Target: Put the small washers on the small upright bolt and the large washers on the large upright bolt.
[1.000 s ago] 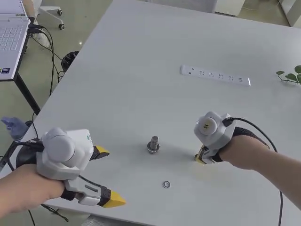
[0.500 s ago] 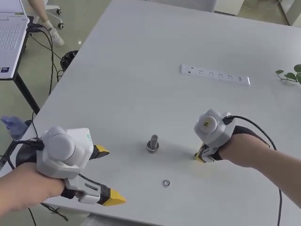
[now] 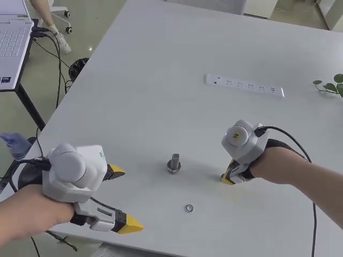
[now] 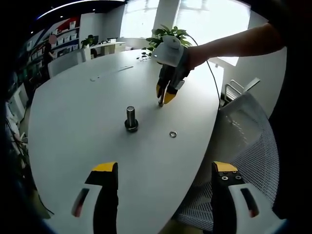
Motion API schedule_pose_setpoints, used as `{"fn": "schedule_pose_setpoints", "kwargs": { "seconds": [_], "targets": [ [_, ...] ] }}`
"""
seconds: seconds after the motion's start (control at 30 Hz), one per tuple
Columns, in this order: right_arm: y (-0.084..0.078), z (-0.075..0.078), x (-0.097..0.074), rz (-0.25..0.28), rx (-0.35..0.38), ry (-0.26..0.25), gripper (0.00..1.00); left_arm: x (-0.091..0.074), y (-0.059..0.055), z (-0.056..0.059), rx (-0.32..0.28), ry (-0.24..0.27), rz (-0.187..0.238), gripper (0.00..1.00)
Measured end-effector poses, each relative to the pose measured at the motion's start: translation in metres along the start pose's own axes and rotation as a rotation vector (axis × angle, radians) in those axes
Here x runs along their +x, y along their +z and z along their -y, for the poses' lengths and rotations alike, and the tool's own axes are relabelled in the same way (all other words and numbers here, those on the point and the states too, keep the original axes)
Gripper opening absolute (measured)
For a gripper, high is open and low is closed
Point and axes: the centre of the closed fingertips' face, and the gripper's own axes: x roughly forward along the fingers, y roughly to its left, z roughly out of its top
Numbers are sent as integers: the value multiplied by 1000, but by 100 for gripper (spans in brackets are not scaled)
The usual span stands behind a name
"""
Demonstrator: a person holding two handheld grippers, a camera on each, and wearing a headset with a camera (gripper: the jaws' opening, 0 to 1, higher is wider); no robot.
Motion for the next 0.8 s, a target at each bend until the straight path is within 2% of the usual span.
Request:
{"fn": "schedule_pose_setpoints", "kwargs": {
  "seconds": [0.4, 0.8],
  "targets": [
    [2, 1, -15, 13, 6, 1, 24, -1, 1, 4, 4, -1, 6, 78],
    [5, -6, -28, 22, -6, -5, 24, -6, 2, 6, 9, 1, 14, 78]
  ]
}}
